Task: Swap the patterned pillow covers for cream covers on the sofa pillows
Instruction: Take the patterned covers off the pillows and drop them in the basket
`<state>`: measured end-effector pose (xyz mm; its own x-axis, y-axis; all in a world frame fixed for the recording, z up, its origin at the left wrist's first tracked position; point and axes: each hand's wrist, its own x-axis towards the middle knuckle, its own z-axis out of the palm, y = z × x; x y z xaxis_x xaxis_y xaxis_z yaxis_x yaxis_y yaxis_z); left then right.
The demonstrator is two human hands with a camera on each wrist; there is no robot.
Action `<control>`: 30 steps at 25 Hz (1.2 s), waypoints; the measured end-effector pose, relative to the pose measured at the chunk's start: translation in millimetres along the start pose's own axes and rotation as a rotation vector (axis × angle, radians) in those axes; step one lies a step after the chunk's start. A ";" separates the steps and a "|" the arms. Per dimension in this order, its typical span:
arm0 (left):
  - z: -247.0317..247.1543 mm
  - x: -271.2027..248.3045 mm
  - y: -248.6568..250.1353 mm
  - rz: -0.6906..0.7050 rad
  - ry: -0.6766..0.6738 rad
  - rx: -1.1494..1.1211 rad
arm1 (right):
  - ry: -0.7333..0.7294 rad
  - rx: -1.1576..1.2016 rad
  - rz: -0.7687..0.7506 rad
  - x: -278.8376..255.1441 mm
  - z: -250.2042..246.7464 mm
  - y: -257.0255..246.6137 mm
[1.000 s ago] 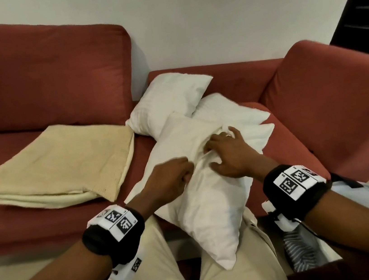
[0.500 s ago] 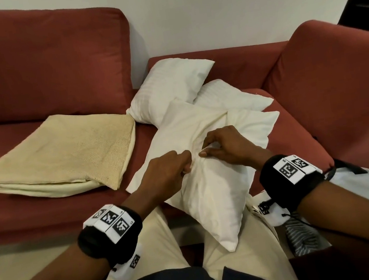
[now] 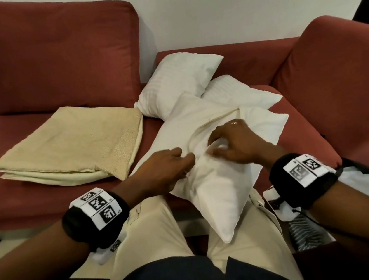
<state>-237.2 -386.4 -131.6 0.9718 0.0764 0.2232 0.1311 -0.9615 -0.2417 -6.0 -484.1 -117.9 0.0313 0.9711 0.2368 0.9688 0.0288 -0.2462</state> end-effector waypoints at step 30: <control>-52.6 -35.0 -50.6 -0.181 -0.432 -0.111 | -0.373 0.031 0.056 -1.8 19.3 -66.9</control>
<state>-288.2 -354.3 -77.5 0.9308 0.3254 -0.1662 0.3069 -0.9431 -0.1279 -75.6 -483.1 -120.1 -0.0132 0.9908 -0.1347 0.9601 -0.0251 -0.2786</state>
